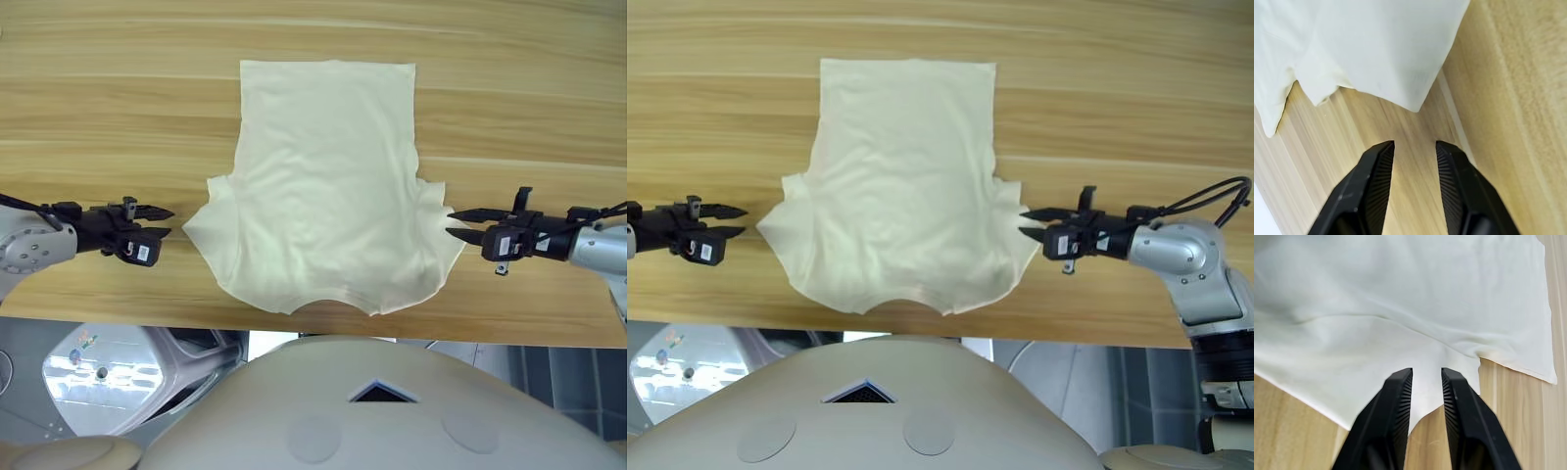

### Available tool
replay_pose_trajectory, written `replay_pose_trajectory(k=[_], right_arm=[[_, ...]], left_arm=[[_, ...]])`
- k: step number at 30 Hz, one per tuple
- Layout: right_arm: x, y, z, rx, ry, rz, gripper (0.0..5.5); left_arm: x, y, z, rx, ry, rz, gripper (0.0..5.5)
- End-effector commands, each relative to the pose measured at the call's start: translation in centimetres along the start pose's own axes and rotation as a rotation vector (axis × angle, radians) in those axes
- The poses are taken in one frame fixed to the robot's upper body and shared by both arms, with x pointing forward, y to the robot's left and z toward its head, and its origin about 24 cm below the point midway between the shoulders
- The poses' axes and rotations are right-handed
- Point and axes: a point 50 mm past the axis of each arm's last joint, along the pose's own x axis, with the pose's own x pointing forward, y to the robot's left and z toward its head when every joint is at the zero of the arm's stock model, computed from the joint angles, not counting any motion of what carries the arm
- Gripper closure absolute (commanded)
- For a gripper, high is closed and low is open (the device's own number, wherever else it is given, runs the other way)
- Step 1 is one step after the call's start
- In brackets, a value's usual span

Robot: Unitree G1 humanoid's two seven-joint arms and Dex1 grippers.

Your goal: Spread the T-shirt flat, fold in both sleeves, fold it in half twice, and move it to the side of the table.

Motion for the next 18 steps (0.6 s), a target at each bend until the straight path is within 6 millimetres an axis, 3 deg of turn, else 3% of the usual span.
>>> replay_pose_trajectory(k=[1, 18], right_arm=[[0.0, -0.4, 0.3, -0.017, -0.008, -0.007, 4.43], [0.3, -0.4, 0.3, -0.008, -0.011, -0.013, 4.43]], left_arm=[[1.9, -1.9, 1.0, -0.01, -0.031, -0.111, 3.9], [1.3, 0.5, 3.6, 0.09, -0.087, -0.057, 3.9]])
